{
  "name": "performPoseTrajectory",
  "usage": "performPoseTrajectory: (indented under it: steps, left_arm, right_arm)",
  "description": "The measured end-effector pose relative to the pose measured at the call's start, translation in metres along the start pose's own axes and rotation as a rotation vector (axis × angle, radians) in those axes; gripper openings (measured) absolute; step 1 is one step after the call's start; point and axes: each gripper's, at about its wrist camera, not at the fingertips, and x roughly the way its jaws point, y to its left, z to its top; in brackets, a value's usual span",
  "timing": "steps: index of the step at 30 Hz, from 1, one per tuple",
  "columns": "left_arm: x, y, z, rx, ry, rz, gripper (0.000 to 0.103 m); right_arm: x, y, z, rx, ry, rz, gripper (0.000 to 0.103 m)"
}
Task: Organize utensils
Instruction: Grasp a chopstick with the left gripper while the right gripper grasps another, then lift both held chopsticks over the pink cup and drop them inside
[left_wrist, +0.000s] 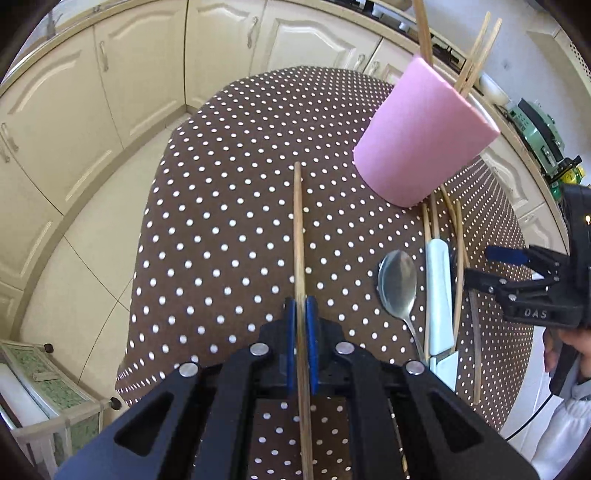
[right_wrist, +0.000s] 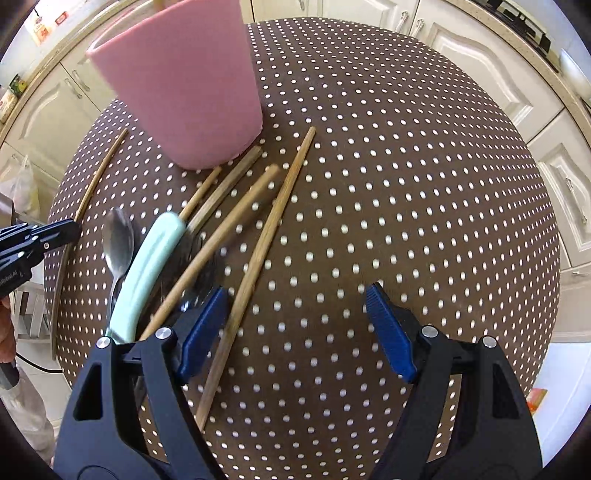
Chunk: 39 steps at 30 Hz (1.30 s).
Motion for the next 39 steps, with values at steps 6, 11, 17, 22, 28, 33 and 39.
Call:
performPoseTrajectory:
  steps: [6, 11, 17, 22, 28, 33, 39]
  left_arm:
    - [0.005, 0.003, 0.012, 0.018, 0.024, -0.014, 0.006]
    - [0.007, 0.003, 0.017, 0.016, 0.011, -0.017, 0.006]
    - [0.001, -0.003, 0.013, -0.003, -0.063, -0.007, 0.005]
    - [-0.029, -0.014, 0.003, 0.018, -0.197, -0.040, 0.005]
    - [-0.075, -0.040, 0.005, 0.082, -0.392, -0.153, 0.005]
    - [-0.105, -0.071, 0.012, 0.141, -0.564, -0.191, 0.005]
    - [-0.134, -0.099, 0.029, 0.172, -0.745, -0.200, 0.005]
  right_arm:
    - [0.009, 0.003, 0.035, -0.003, 0.036, -0.011, 0.049]
    - [0.007, -0.002, 0.051, 0.002, 0.033, 0.006, 0.025]
    - [-0.001, -0.032, 0.044, 0.063, -0.033, 0.089, 0.007]
    - [-0.017, -0.058, 0.025, 0.106, -0.142, 0.162, 0.006]
    - [-0.066, -0.090, 0.004, 0.129, -0.341, 0.292, 0.007]
    - [-0.111, -0.084, -0.006, 0.097, -0.537, 0.348, 0.007]
    - [-0.167, -0.073, -0.013, 0.051, -0.812, 0.371, 0.007]
